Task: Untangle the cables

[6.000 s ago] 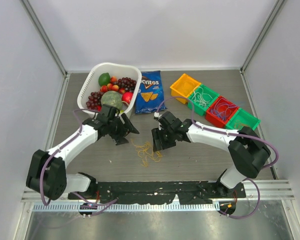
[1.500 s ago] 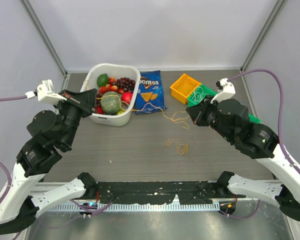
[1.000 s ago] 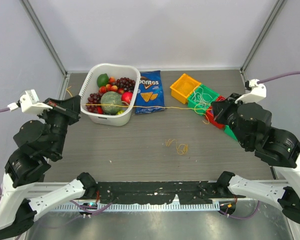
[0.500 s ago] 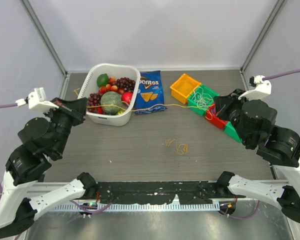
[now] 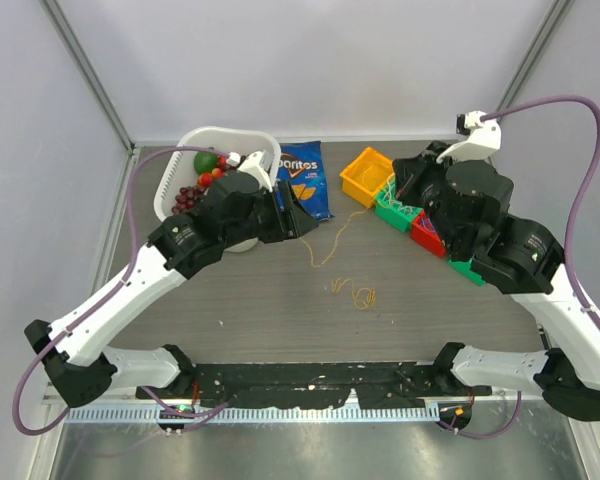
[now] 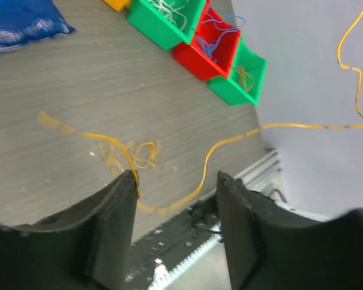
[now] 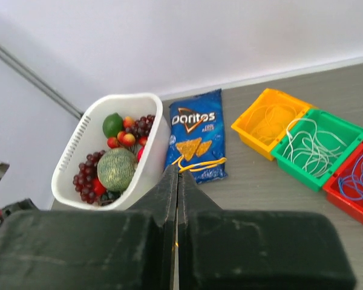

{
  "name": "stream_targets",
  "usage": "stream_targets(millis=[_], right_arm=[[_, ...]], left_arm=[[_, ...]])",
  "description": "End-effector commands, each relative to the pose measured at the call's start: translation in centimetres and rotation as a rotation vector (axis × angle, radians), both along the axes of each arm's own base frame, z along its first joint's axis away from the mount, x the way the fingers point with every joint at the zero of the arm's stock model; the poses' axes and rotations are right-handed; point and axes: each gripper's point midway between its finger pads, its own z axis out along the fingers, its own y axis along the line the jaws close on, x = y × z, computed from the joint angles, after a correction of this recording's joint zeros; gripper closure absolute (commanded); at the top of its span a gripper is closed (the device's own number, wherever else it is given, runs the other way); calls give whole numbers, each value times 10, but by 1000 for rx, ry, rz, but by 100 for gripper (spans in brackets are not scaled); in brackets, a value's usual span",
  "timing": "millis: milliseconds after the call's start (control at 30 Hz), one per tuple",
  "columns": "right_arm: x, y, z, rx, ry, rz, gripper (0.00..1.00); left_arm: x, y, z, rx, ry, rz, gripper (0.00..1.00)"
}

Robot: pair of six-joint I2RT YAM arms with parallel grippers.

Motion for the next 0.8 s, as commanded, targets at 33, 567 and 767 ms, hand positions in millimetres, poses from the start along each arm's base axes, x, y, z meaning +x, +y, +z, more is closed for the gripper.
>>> stream_targets(millis=[33,567,767], right_arm=[[9,-26,58,50,-139,-139,99],[132,-75,76,53,-188,-322,99],[163,-96,77,-53,-205,-417,99]], left_arm=[[-12,1,48,-113,-41,-60,28],[-45,93,10,76,-62,111,5],[-50,83,30,82,-122,3,5]])
